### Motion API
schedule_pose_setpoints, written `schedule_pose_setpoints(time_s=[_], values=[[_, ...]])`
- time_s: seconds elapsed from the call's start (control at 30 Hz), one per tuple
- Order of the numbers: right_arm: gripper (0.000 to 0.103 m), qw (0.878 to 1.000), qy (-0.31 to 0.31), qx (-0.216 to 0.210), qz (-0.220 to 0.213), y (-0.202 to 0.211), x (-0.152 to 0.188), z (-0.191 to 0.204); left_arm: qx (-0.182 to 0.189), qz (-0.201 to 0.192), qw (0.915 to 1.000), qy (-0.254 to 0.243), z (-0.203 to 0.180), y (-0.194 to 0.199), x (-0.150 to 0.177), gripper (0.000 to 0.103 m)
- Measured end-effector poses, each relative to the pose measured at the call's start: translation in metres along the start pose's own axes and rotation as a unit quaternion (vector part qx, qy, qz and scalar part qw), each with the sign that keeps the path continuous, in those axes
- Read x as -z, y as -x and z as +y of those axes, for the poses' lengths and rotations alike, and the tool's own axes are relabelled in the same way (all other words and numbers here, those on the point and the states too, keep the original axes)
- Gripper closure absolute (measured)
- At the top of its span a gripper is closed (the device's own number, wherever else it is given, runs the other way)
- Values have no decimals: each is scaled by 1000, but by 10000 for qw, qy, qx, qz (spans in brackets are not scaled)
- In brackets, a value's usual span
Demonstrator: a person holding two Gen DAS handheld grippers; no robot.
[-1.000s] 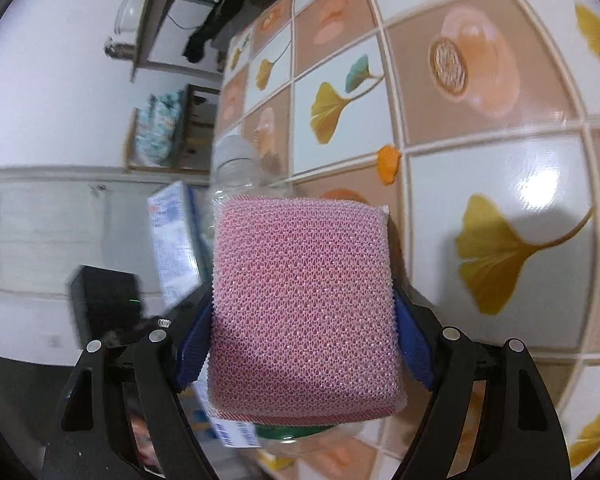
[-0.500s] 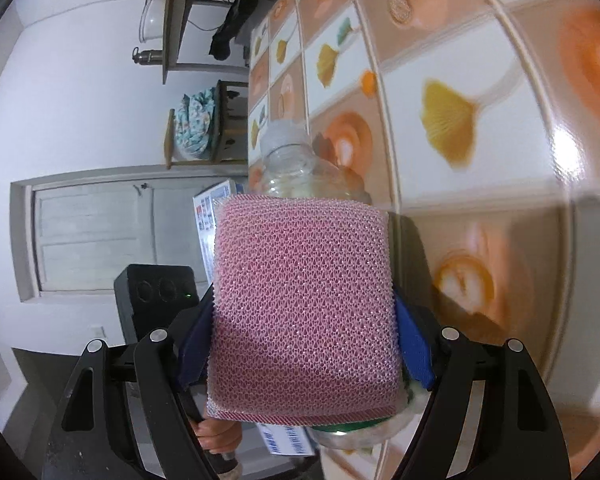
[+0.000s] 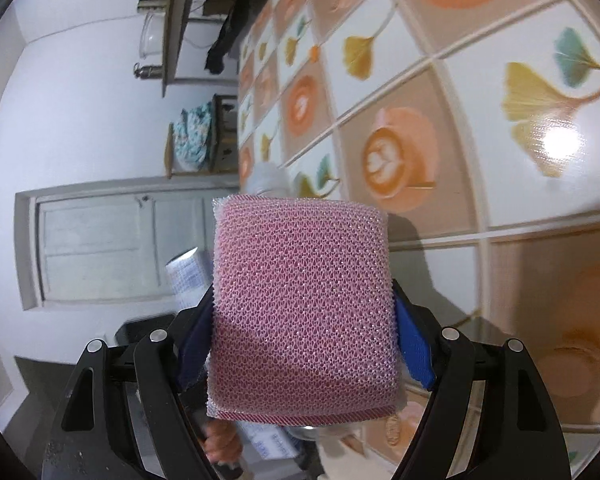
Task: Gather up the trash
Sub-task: 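Carry the toothpaste box and pink sponge over the blue wastebasket with both tools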
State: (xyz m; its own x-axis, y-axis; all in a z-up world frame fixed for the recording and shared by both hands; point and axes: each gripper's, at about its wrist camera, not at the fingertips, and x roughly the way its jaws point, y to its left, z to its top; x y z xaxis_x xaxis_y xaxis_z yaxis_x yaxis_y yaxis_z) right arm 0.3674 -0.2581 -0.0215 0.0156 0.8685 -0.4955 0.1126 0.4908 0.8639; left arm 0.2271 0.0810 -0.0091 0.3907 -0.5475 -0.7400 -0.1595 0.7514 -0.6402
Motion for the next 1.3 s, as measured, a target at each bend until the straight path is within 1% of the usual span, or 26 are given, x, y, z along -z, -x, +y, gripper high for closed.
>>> schedule_pose_setpoints(time_s=[0.07, 0.17, 0.23, 0.3, 0.4, 0.43, 0.5, 0.53, 0.63, 0.67, 0.73, 0.77, 0.8, 0.83, 0.87, 0.9, 0.93, 0.97, 1.03, 1.1, 1.17, 1.23, 1.3], values=[[29, 9999, -8, 110, -58, 4, 6, -7, 52, -232, 9997, -86, -7, 8, 14, 59], [29, 9992, 84, 348, -188, 12, 12, -9, 83, -647, 9972, -353, -16, 33, 30, 59], [29, 9989, 113, 365, -268, 18, 17, -9, -8, -920, 9942, -548, -22, 47, 42, 59], [29, 9984, 183, 356, -402, 31, 23, -9, -67, -1105, 9914, -702, -27, 58, 56, 59], [29, 9963, 380, 432, -635, 53, 42, -9, -172, -1353, 9850, -1057, -36, 76, 83, 59], [29, 9947, 518, 476, -753, 65, 51, -7, -182, -1417, 9825, -1194, -43, 77, 87, 59], [29, 9904, 757, 563, -1013, 89, 72, -6, -156, -1462, 9776, -1504, -54, 78, 102, 59], [29, 9885, 825, 599, -1119, 97, 79, -7, -109, -1432, 9765, -1605, -61, 75, 105, 59], [29, 9805, 938, 668, -1591, 140, 115, -19, 175, -1132, 9739, -1959, -88, 57, 119, 59], [28, 9766, 919, 681, -1824, 161, 131, -28, 268, -1021, 9721, -2093, -99, 49, 124, 59], [28, 9697, 824, 713, -2186, 189, 156, -44, 449, -692, 9674, -2396, -126, 22, 132, 59], [28, 9638, 695, 774, -2456, 210, 174, -60, 517, -526, 9649, -2519, -138, 10, 138, 59], [28, 9604, 615, 817, -2593, 221, 183, -69, 607, -272, 9613, -2672, -153, -7, 145, 59], [28, 9544, 463, 896, -2808, 237, 200, -86, 691, -46, 9581, -2778, -165, -23, 151, 59], [28, 9477, 255, 997, -3022, 252, 219, -106, 771, 199, 9540, -2891, -178, -41, 158, 59], [28, 9442, 131, 1050, -3120, 257, 229, -117, 797, 347, 9506, -2980, -188, -53, 163, 59], [28, 9381, -137, 1121, -3274, 267, 248, -141, 799, 524, 9458, -3105, -199, -68, 170, 59], [28, 9340, -361, 1146, -3364, 271, 260, -157, 810, 750, 9386, -3268, -213, -87, 178, 59], [28, 9248, -896, 1125, -3522, 281, 284, -198, 802, 1073, 9288, -3456, -233, -115, 189, 59], [28, 9111, -1376, 1193, -3697, 288, 304, -233, 842, 1389, 9184, -3609, -252, -142, 197, 59], [28, 8974, -1687, 1289, -3867, 298, 317, -260, 772, 1684, 9078, -3764, -272, -173, 207, 59], [28, 8871, -1913, 1279, -4002, 305, 325, -280, 704, 1919, 8995, -3862, -288, -200, 213, 59], [28, 8807, -2064, 1241, -4080, 310, 325, -295, 626, 2128, 8934, -3906, -301, -227, 214, 59]])
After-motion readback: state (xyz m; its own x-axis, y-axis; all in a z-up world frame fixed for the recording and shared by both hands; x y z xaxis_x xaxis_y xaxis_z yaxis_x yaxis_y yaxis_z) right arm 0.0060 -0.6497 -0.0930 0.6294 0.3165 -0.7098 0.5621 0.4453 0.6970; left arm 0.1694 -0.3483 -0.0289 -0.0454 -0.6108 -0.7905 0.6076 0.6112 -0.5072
